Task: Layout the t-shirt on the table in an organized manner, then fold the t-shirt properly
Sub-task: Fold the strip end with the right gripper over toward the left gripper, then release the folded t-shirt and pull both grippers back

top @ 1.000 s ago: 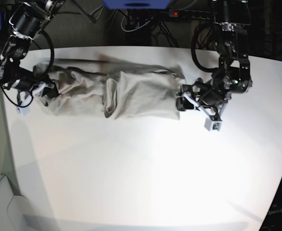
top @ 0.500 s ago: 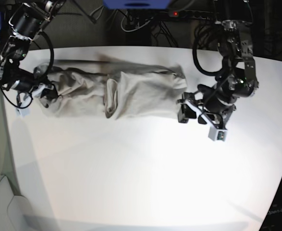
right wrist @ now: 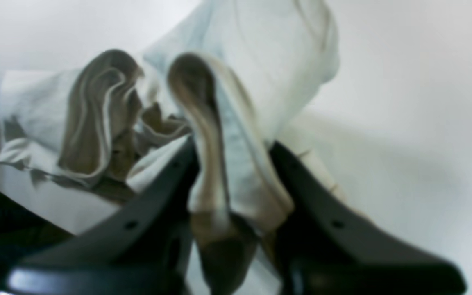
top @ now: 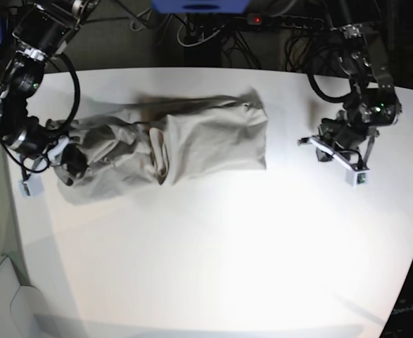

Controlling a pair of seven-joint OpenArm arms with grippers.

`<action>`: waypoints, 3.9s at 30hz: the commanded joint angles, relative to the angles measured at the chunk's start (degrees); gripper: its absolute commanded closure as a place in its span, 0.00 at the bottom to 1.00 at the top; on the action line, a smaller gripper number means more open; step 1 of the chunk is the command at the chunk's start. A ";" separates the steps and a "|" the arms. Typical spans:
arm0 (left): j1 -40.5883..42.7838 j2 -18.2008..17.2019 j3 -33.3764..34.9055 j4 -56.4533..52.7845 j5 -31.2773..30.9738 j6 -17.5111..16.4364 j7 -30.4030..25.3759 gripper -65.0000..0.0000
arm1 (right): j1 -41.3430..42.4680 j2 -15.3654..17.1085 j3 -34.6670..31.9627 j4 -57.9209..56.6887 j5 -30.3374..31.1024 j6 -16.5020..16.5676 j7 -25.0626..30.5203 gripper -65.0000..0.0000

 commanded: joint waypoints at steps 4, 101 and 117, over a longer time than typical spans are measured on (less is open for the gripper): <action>-2.99 1.40 5.68 -6.04 5.73 0.72 -0.73 1.00 | 0.80 -1.12 -0.27 1.37 1.27 0.65 1.04 1.00; 6.94 4.65 -3.91 15.76 -16.60 -0.07 12.55 1.00 | 5.99 -4.37 -39.30 -1.88 -15.87 0.65 17.13 1.00; 0.09 11.51 6.64 13.38 -37.78 0.28 14.57 1.00 | 8.72 2.75 -39.12 -4.52 -15.87 0.65 20.65 1.00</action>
